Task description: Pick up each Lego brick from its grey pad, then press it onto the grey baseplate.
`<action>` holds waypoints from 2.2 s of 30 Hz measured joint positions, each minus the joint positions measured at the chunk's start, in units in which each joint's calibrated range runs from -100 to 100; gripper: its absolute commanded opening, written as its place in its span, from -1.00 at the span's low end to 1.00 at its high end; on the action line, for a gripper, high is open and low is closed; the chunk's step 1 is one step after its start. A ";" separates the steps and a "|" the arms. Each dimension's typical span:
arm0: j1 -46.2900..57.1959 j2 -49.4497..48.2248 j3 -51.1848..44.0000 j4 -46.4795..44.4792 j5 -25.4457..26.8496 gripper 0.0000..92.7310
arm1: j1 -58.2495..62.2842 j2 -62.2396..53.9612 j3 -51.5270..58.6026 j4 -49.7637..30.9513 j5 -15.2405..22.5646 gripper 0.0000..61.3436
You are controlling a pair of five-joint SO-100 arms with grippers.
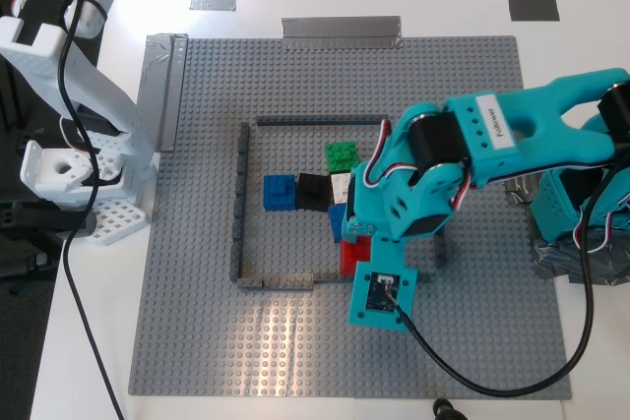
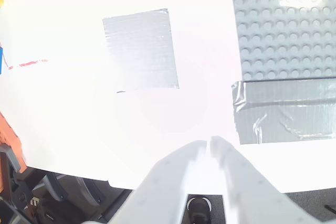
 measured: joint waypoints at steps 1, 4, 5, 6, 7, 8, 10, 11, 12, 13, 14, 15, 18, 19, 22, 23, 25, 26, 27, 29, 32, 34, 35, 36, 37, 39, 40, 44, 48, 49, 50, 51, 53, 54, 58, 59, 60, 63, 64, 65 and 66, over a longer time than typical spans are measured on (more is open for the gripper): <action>0.00 1.01 0.00 0.00 0.00 -1.00 | -0.09 -0.09 0.97 -0.88 0.49 -1.00; 0.00 3.38 0.00 -0.43 0.00 -1.00 | -0.64 -1.73 4.93 -4.51 2.00 -1.00; 0.00 4.14 0.00 -0.87 0.00 -1.00 | -0.55 -2.07 5.80 -5.39 2.05 -1.00; 0.00 4.56 0.00 -1.30 0.00 -1.00 | -0.27 -2.16 6.09 -5.95 2.05 -1.00; 0.00 5.16 0.00 -1.83 0.00 -1.00 | 0.09 -2.25 6.19 -6.28 1.91 -1.00; 0.00 5.66 0.00 -2.26 0.00 -1.00 | 0.55 -2.25 6.19 -6.44 1.66 -1.00; 0.00 6.51 0.00 -3.22 0.00 -1.00 | 1.18 -2.25 6.19 -6.52 1.37 -1.00; 0.00 6.93 0.00 -3.65 0.00 -1.00 | 1.27 -2.25 6.19 -6.52 1.32 -1.00; 0.00 7.44 0.00 -4.09 0.00 -1.00 | 1.27 -2.25 6.19 -6.52 1.32 -1.00; 0.00 7.95 0.00 -4.43 0.00 -1.00 | 1.27 -2.25 6.19 -6.52 1.32 -1.00; 0.00 8.54 0.00 -4.61 0.00 -1.00 | 1.45 -2.25 6.19 -6.52 1.32 -1.00; 0.15 9.13 0.00 -4.61 0.00 -1.00 | 1.73 -2.25 6.19 -6.76 1.32 -1.00; 1.18 10.57 0.00 -5.13 0.00 -1.00 | 2.91 -2.25 6.19 -8.77 1.32 -1.00; 1.63 10.99 0.00 -5.13 0.00 -1.00 | 3.18 -2.25 6.19 -9.09 1.32 -1.00; 3.26 11.92 0.00 -5.83 0.00 -1.00 | 3.27 -2.25 6.19 -9.01 1.32 -1.00; 3.70 12.00 0.00 -5.91 0.00 -1.00 | 3.18 -2.25 6.19 -9.01 1.32 -1.00; 4.51 12.17 0.00 -6.00 0.00 -1.00 | 3.09 -2.25 6.19 -8.77 1.32 -1.00; 4.74 12.17 0.00 -6.00 0.00 -1.00 | 3.27 -2.25 6.19 -8.21 1.32 -1.00; 4.81 12.17 0.00 -6.00 0.00 -1.00 | 3.55 -2.42 6.29 -7.64 1.32 -1.00; 4.96 12.17 0.00 -6.00 0.05 -1.00 | 4.27 -3.45 7.83 -7.32 1.32 -1.00; 5.25 12.17 0.00 -6.00 0.05 -1.00 | 4.73 -5.96 11.12 -7.40 1.32 -1.00; 5.25 12.17 0.00 -6.00 0.05 -1.00 | 4.64 -7.94 13.25 -8.05 1.32 -1.00; 5.25 12.17 0.00 -6.00 0.05 -1.00 | 4.64 -8.64 13.54 -8.05 1.32 -1.00; 5.25 12.17 0.00 -6.00 0.05 -1.00 | 4.64 -9.15 13.64 -7.80 1.32 -1.00; 5.25 12.17 0.00 -6.00 0.05 -1.00 | 4.64 -9.50 13.64 -7.48 1.32 -1.00; 5.25 12.17 0.00 -6.00 0.05 -1.00 | 4.64 -9.84 13.64 -6.68 1.32 -1.00; 5.18 12.17 0.00 -6.00 0.05 -1.00 | 4.64 -9.84 13.64 -6.28 1.32 -1.00; 3.77 12.17 0.00 -5.91 0.05 -1.00 | 4.64 -9.84 12.86 -4.67 1.32 -1.00; 2.22 12.17 0.00 -5.91 0.05 -1.00 | 4.73 -7.69 8.99 -3.22 1.71 -1.00; 2.15 12.17 0.00 -5.91 0.05 -1.00 | 4.73 -7.17 8.12 -2.98 1.81 -1.00; 2.07 12.17 0.00 -5.91 0.05 -1.00 | 4.73 -6.56 7.25 -2.65 1.81 -1.00; 2.07 12.17 0.00 -5.91 0.05 -1.00 | 4.73 -6.13 6.48 -2.49 1.91 -1.00; 2.07 12.17 0.00 -5.91 0.05 -1.00 | 4.73 -5.44 4.74 -1.85 2.00 -1.00; 2.07 12.17 0.00 -5.91 0.05 -1.00 | 4.73 -5.18 4.26 -1.61 2.00 -1.00; 2.07 12.17 0.00 -5.91 0.05 -1.00 | 4.73 -4.84 3.77 -1.37 2.00 -1.00; 2.07 12.17 0.00 -5.91 0.05 -1.00 | 4.73 -4.84 3.77 -1.37 2.00 -1.00; 2.22 12.17 0.00 -5.91 0.05 -1.00 | 4.73 -4.84 3.77 -1.37 2.00 -1.00; 2.96 12.26 0.00 -5.91 0.05 -1.00 | 4.73 -4.84 3.77 -1.37 2.00 -1.00; 3.48 12.34 0.00 -5.91 0.05 -1.00 | 4.73 -4.84 3.77 -1.37 2.00 -1.00; 4.00 12.34 0.00 -5.91 0.05 -1.00 | 4.73 -4.84 3.77 -1.37 2.00 -1.00; 4.59 12.34 0.00 -5.91 0.21 -1.00 | 4.73 -4.84 3.68 -1.37 2.00 -1.00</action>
